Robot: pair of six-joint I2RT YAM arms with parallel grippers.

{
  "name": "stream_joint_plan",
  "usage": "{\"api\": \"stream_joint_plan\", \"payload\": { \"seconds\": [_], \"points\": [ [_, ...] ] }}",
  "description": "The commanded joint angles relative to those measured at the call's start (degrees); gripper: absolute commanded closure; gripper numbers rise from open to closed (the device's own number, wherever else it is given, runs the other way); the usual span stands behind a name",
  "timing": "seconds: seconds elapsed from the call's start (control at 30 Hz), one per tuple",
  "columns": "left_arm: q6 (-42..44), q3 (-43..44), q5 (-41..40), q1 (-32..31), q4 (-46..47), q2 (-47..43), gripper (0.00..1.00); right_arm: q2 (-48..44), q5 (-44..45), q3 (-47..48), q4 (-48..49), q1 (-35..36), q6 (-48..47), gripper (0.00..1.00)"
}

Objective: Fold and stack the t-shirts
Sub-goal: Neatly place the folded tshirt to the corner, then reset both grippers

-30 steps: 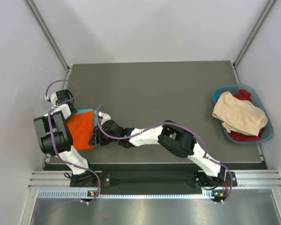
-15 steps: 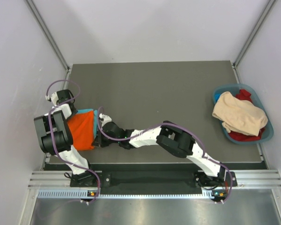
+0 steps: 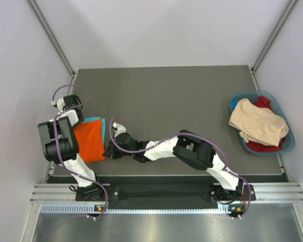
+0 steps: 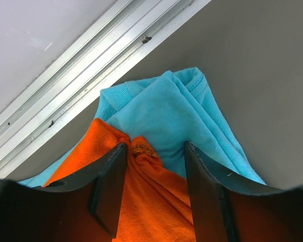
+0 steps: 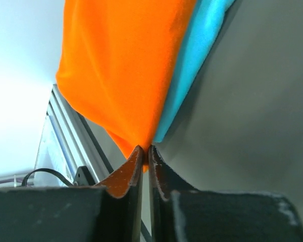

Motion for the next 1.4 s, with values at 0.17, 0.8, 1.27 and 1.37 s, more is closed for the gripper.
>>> {"api": "stream_joint_plan", "payload": {
  "seconds": [0.17,0.8,1.27,1.37],
  "points": [
    [1.1,5.6,2.8,-2.1,-6.5,-2.4,0.44,-3.8,-0.4,0.6,-3.2,1.0,-1.7,0.67],
    [1.9,-0.2,41.0,-17.4,-6.6,-29.9,0.06,-48.5,13.2,-30.7,-21.6,-11.2,-17.0,0.0],
    [-4.2,-13.4,48.0,-38.0,7.3,-47.9,0.09,-72.1,20.4,-30.4,-45.5,-19.6,-20.6,0.0],
    [-4.0,-12.3,47.8,-42.3,7.5,-45.4,0.09,-72.7,20.8,-30.4,-46.4,-19.7,-19.4,0.0]
  ]
}}
